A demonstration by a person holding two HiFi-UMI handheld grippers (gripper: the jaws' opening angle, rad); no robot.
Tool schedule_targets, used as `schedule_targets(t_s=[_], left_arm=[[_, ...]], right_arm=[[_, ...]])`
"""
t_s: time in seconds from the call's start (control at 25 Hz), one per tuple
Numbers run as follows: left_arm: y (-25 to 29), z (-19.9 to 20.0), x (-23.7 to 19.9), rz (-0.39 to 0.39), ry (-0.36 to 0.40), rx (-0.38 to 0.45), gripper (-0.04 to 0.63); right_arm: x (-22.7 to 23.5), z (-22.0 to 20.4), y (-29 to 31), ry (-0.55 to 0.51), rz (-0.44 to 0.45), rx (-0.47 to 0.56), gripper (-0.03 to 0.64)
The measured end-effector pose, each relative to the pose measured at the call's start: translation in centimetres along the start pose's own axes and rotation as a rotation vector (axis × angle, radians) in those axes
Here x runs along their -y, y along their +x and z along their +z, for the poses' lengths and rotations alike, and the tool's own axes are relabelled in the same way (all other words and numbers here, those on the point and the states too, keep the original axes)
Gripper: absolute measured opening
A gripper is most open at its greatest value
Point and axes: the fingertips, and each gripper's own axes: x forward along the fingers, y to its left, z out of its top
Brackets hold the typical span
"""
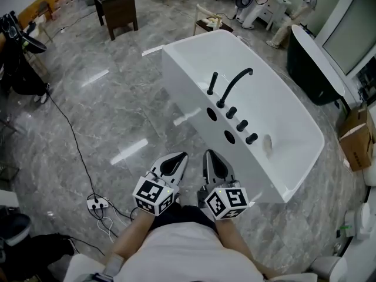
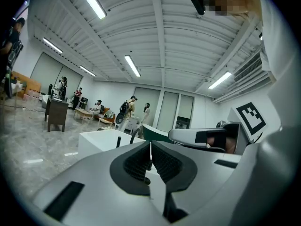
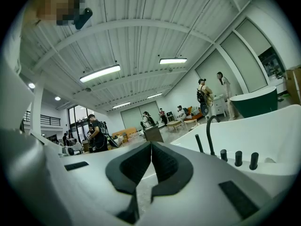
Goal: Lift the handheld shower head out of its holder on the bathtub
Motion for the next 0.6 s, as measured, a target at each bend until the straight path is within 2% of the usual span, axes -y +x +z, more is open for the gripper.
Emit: schedule_targets(t_s=[0.6], left_arm=[[-2.5, -1.2, -2.7, -0.041, 0.000, -0.027, 0.012]], right_arm=[[-1.5, -1.5, 1.1, 0.028, -0.052, 0.049, 0.018]])
